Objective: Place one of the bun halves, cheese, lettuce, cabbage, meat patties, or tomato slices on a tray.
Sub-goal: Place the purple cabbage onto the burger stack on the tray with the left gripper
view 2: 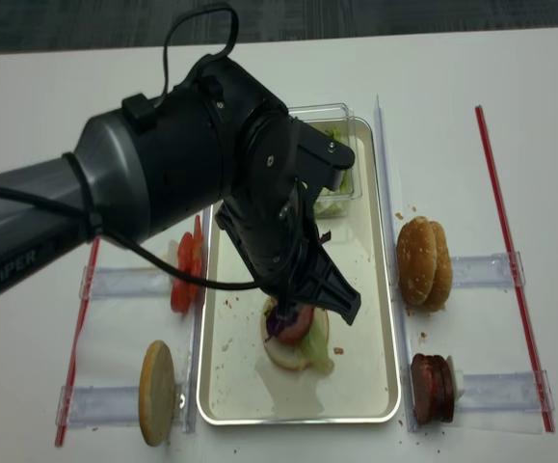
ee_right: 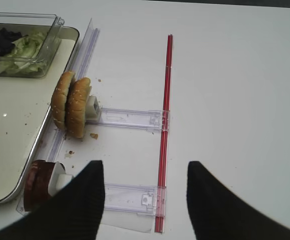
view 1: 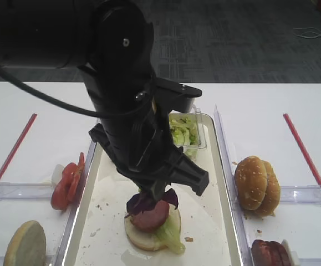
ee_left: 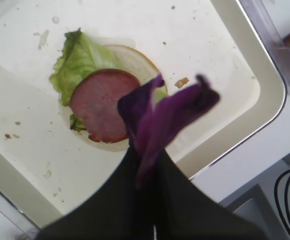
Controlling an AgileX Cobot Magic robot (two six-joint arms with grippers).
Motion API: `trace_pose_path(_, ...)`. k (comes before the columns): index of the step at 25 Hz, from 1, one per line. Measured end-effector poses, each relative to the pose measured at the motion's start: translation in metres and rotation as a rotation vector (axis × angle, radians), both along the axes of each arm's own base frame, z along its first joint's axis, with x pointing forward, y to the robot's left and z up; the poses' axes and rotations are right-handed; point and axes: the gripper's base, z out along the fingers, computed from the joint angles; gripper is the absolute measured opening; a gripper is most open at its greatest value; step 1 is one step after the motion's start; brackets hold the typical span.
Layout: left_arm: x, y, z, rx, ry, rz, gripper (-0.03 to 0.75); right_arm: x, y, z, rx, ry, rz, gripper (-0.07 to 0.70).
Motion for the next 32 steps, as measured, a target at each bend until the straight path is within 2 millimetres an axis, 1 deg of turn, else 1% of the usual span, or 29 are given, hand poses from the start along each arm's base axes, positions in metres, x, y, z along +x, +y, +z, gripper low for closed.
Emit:
trace_pose_path(8, 0.001, -0.001, 0.0, -0.013, -0.015, -0.001, 0.048, 0.0, 0.0, 0.0, 0.0, 0.0, 0.0, 0.387)
trace_pose_path(16, 0.007, -0.009, -0.026, 0.038, 0.033, -0.009, 0.048, 0.0, 0.0, 0.0, 0.0, 0.0, 0.0, 0.387)
trace_pose_path(22, 0.009, -0.012, -0.037, 0.05, 0.054, -0.009, 0.048, 0.0, 0.0, 0.0, 0.0, 0.0, 0.0, 0.387)
trace_pose_path(26, 0.01, -0.014, -0.04, 0.051, 0.064, -0.007, 0.048, 0.0, 0.0, 0.0, 0.0, 0.0, 0.0, 0.387)
trace_pose_path(32, 0.01, -0.014, -0.04, 0.051, 0.063, -0.006, 0.048, 0.0, 0.0, 0.0, 0.0, 0.0, 0.0, 0.387)
